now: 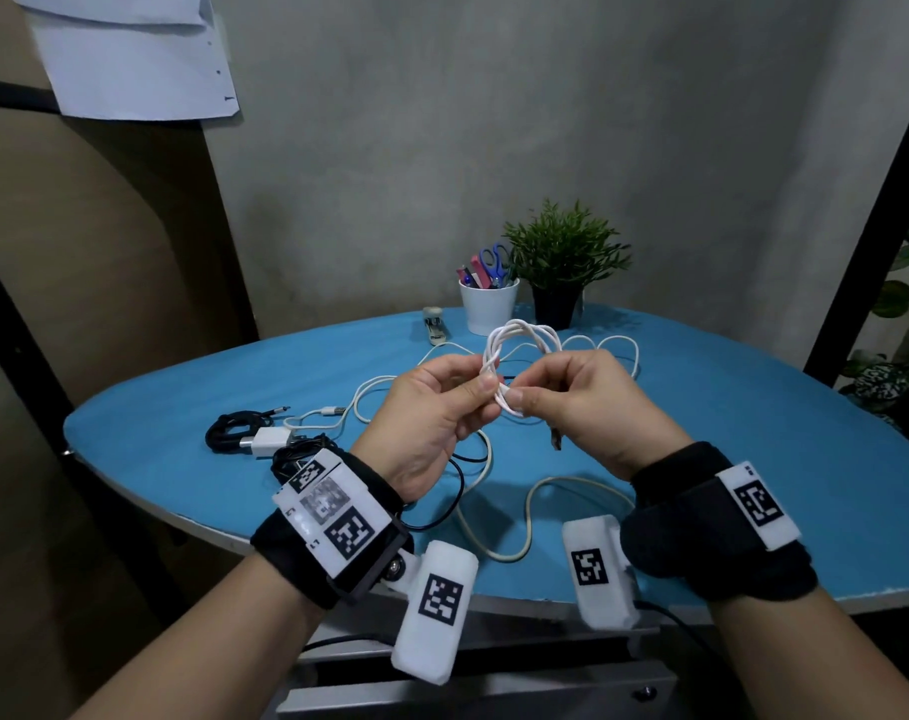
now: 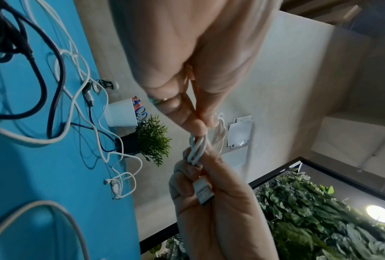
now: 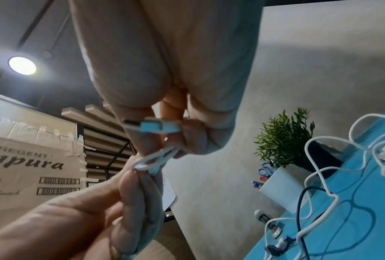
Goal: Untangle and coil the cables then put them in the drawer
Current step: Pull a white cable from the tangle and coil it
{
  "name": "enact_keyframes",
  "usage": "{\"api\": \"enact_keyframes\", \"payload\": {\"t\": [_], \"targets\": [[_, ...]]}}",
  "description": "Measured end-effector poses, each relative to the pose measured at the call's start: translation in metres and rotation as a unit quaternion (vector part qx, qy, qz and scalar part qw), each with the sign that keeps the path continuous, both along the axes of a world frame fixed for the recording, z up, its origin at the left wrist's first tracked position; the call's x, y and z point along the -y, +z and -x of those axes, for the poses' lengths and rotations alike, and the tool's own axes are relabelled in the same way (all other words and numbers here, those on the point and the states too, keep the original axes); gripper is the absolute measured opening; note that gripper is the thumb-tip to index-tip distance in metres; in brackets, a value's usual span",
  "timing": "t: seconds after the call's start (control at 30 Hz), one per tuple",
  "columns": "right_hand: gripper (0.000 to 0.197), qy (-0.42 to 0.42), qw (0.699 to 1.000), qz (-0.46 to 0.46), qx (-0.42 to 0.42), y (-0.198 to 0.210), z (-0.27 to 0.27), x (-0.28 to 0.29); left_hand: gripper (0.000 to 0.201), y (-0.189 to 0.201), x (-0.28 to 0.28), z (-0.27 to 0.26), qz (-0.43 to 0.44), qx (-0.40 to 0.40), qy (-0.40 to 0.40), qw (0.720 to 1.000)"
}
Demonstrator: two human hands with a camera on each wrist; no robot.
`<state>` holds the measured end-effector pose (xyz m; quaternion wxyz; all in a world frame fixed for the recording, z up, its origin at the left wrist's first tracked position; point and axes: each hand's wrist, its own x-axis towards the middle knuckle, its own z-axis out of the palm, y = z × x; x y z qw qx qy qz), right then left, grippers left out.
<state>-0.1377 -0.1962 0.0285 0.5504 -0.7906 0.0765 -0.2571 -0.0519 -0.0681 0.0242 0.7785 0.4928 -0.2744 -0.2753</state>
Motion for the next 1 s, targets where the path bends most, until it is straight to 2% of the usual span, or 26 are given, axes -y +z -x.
{"api": "enact_keyframes", "payload": {"t": [0.17,0.33,0.47,0.6,0.73,0.87,1.0], "targets": [[0.017,-0.033,0.999,0.026,-0.014,-0.011,-0.005,-0.002,0.005,0.0,0.002,-0.002,-0.054,0.06,0.004,0.997],[0.013,-0.038,0.998,0.036,-0.017,-0.01,-0.006,-0.001,0.005,-0.001,0.0,-0.003,-0.071,0.094,-0.001,0.993],[0.014,-0.039,0.999,0.035,-0.013,-0.008,-0.006,-0.002,0.008,-0.001,0.001,-0.003,-0.079,0.111,0.027,0.99],[0.018,-0.051,0.997,0.046,-0.017,-0.01,-0.007,-0.002,0.009,-0.006,0.005,-0.001,-0.129,0.152,0.067,0.978],[0.016,-0.061,0.993,0.093,-0.026,-0.012,-0.009,-0.001,0.014,-0.006,0.01,0.0,-0.144,0.129,0.049,0.98],[0.014,-0.062,0.989,0.13,-0.034,-0.009,-0.008,0.001,0.021,-0.003,0.009,-0.001,-0.117,0.103,0.017,0.988],[0.013,-0.049,0.993,0.103,-0.005,-0.007,-0.006,-0.001,0.02,-0.007,0.008,-0.004,-0.1,0.127,0.048,0.986]]}}
